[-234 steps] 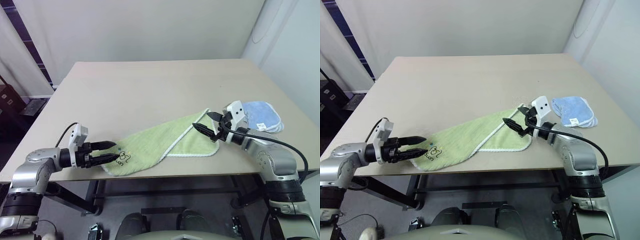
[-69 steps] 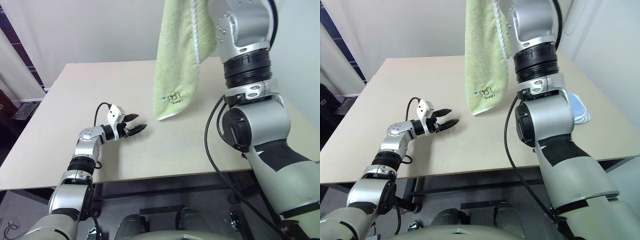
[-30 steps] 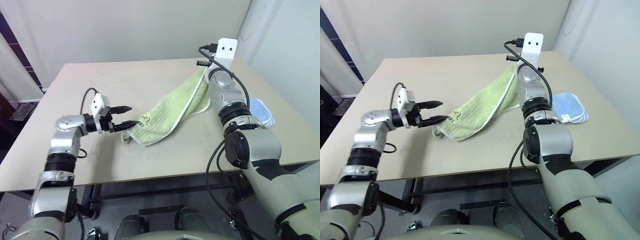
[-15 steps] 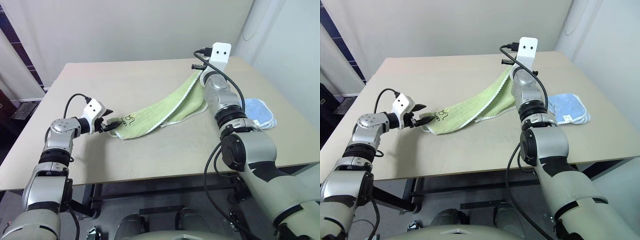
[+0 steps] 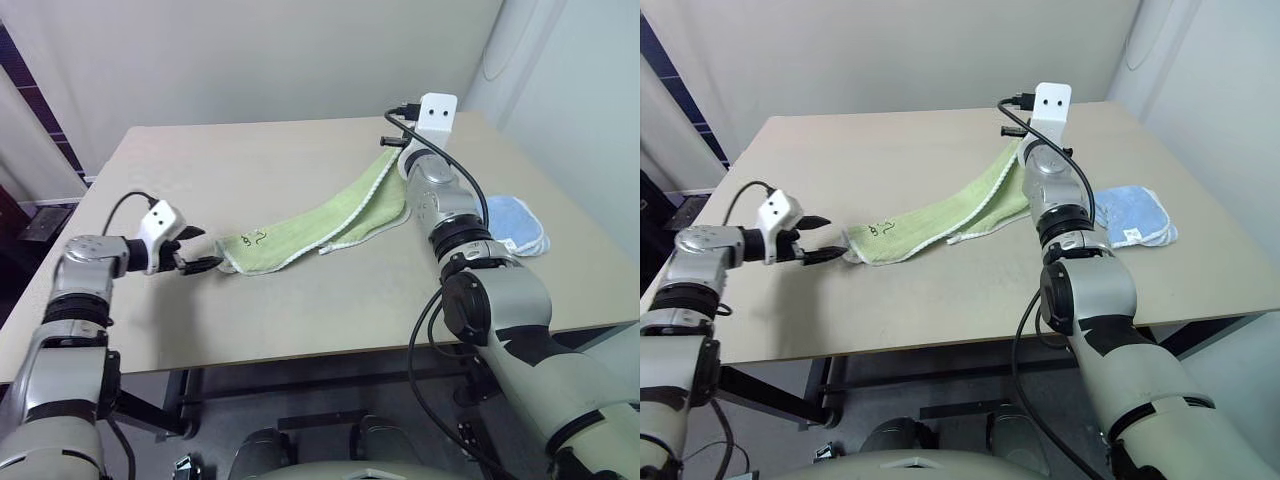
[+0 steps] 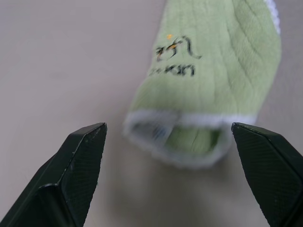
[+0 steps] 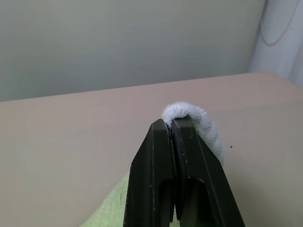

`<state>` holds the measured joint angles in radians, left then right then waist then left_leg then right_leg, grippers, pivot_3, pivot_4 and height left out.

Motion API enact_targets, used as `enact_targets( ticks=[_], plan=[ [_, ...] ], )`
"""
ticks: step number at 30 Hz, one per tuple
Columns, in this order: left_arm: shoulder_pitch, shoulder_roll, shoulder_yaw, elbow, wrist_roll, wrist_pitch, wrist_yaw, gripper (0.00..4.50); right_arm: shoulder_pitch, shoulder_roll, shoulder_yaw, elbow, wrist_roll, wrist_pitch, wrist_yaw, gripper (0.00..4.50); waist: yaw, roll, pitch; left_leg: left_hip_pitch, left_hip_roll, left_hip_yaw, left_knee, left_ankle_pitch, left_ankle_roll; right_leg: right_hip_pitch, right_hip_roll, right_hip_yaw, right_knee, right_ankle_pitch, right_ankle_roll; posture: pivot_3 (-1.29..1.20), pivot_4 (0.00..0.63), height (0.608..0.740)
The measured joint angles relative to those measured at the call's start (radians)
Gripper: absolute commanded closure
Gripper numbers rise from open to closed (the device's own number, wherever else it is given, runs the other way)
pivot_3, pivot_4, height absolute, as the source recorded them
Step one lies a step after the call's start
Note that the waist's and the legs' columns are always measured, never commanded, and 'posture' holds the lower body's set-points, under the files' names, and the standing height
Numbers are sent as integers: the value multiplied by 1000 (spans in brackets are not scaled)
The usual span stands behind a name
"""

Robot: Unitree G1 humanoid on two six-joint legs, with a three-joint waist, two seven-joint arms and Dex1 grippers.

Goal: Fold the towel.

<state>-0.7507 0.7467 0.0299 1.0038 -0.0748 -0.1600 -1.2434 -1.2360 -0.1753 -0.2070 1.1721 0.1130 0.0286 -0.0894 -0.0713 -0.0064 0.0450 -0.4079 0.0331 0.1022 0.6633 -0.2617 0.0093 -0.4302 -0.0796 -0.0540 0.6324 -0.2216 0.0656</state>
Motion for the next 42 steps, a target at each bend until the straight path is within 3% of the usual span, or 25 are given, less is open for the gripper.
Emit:
enact_targets(
  ticks=[2, 6, 9, 11, 16, 26, 31, 36, 42],
  plan=[
    [3, 3, 23, -53, -38, 25, -47, 38, 0, 3, 0, 0, 0, 0, 1, 4500, 5, 0, 0, 0, 0, 0, 0, 0, 0, 0, -1, 0, 0, 0, 0, 0, 0, 740],
    [55, -41, 50, -363, -205, 221, -174, 38, 0, 17, 4, 0, -1, 0, 8, 4500, 3, 0, 0, -1, -1, 0, 1, -1, 1, 1, -1, 1, -1, 0, 0, 0, 0, 740],
    [148, -54, -26, -547, -228, 296, -230, 38, 0, 16, 4, 0, -1, 4, 11, 4500, -4, 1, 0, 1, -1, 1, 0, -1, 1, 1, 0, 2, -1, 0, 0, 0, 0, 740],
    [191, -74, -82, -557, -202, 299, -240, 38, 0, 7, 3, 0, -1, 8, 13, 4500, -5, 1, 1, 2, 0, 0, 0, 0, 0, 1, 1, 2, 1, 0, 0, 0, 0, 740],
    [184, -127, -155, -439, -126, 220, -214, 38, 0, -2, 0, 0, 0, 11, 13, 4500, 0, 1, 1, 2, 0, 0, 1, 1, -2, 1, 2, 1, 1, 0, -1, 0, 0, 740],
    [-22, -221, -162, 28, -2, 43, -45, 38, 0, -4, 0, 0, -2, 20, 12, 4500, -1, 1, 1, 1, -1, 0, 0, 1, 1, 1, 0, 1, 0, 0, 0, 0, 0, 740],
    [-36, -235, -160, 109, 23, -15, -14, 38, 1, -4, 1, 0, -2, 29, 13, 4500, 1, 1, 1, 1, -1, 0, 0, 1, 1, 1, 0, 1, 0, 0, 0, 0, 0, 740],
    [-86, -280, -117, 189, 44, -90, 225, 38, 5, -2, 1, 0, -1, 30, 14, 4500, 4, 1, 0, 0, -1, -1, 1, 1, 1, 2, -1, 1, 0, 1, 0, 0, 0, 740],
    [-94, -279, -116, 207, 68, -134, 221, 38, 6, -2, 0, 0, -1, 30, 14, 4500, 0, 1, 0, 0, -1, 0, 0, 1, 1, 1, 0, 0, 0, 1, 1, 0, 0, 740]
  ],
)
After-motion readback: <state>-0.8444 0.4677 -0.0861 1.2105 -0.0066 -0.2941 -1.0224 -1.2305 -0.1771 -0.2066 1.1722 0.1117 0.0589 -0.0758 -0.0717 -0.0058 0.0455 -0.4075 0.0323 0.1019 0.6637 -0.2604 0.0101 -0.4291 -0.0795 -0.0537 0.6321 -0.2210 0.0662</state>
